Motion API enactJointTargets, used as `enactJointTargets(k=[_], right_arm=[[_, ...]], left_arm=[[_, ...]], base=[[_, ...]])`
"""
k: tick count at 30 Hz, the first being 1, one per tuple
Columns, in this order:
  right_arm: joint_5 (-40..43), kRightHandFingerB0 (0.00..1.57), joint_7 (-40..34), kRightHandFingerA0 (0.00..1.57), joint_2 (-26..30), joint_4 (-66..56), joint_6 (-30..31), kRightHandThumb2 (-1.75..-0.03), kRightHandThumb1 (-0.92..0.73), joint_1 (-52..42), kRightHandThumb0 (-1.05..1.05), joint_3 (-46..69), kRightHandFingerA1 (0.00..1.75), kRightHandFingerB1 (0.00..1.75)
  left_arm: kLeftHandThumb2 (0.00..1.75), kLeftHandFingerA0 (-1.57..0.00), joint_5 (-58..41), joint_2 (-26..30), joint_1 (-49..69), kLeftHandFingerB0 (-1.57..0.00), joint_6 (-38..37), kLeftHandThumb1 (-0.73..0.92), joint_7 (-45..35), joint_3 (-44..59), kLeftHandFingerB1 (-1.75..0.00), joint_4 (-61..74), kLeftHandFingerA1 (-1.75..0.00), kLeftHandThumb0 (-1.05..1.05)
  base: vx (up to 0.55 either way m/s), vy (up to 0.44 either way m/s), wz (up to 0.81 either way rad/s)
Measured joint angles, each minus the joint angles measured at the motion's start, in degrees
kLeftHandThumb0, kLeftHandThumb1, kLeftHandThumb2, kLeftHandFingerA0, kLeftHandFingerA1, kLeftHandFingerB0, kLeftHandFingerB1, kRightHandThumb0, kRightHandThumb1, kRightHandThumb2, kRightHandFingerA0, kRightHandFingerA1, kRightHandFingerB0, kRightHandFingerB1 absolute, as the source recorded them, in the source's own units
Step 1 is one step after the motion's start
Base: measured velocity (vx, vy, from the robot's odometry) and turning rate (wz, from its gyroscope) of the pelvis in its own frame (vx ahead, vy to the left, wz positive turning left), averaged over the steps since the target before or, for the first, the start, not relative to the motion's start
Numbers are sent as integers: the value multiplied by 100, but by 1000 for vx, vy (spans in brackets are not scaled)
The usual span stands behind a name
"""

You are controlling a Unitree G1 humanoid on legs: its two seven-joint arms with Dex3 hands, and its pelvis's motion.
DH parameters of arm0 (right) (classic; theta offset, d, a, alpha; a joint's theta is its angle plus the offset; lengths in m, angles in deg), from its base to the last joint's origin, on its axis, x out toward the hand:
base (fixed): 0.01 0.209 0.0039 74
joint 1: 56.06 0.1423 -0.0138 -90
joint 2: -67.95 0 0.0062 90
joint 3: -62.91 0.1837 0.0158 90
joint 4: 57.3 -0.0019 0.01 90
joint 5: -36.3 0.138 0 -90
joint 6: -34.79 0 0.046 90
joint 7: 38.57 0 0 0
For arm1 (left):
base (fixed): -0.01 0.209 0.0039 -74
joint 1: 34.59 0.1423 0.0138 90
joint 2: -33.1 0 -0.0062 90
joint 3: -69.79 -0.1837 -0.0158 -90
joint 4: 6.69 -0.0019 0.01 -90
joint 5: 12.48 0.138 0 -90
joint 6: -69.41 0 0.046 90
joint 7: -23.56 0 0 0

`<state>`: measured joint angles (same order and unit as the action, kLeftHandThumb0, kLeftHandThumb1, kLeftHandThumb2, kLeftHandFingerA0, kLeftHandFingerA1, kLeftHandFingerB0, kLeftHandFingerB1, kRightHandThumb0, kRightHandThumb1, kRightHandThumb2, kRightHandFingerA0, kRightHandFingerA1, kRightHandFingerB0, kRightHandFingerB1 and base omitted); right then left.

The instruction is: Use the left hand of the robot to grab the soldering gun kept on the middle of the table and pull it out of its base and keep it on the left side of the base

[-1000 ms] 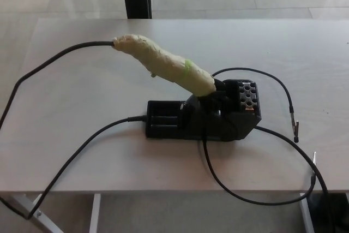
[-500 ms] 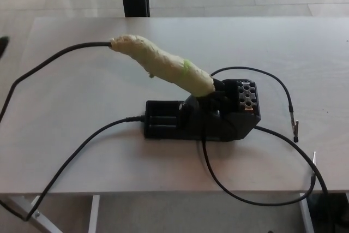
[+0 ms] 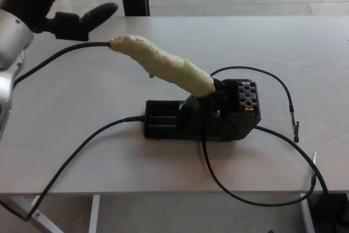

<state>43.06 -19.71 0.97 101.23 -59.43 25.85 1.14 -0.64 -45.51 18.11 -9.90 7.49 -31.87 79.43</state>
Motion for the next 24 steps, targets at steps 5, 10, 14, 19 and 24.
enactJointTargets(k=[5, 10, 14, 19, 24], right_arm=[[0, 24, 4, 22, 0, -1, 0, -61, -66, 33, -52, -18, 53, 31], [0, 26, 5, 33, 1, 0, 0, -60, -66, 95, -41, -28, 57, 33], [-1, 28, 8, 36, 3, -2, 0, -59, -65, 132, -39, -43, 58, 34], [0, 30, 22, 38, 13, -6, -2, -60, -66, 170, -36, -49, 58, 34], [3, 34, 29, 41, 61, -6, -8, -61, -65, 194, -35, -48, 61, 34]], left_arm=[[63, -33, 350, -6, -310, -37, -111, 76, -23, -599, -46, 119, -63, -60], [65, -35, 700, -8, -639, -37, -281, 80, -28, -1202, -47, 193, -61, -56], [67, -43, 972, -5, -887, -45, -431, 79, -54, -1629, -46, 302, -59, -52], [64, -45, 1324, -1, -1136, -45, -655, 81, -103, -2130, -48, 509, -61, -62], [67, -43, 1689, 18, -1283, -44, -923, 89, -173, -2554, -41, 768, -56, -65]], base=[[0, 0, 0], [0, 0, 0], [0, 0, 0], [0, 0, 0], [0, 0, 0]])
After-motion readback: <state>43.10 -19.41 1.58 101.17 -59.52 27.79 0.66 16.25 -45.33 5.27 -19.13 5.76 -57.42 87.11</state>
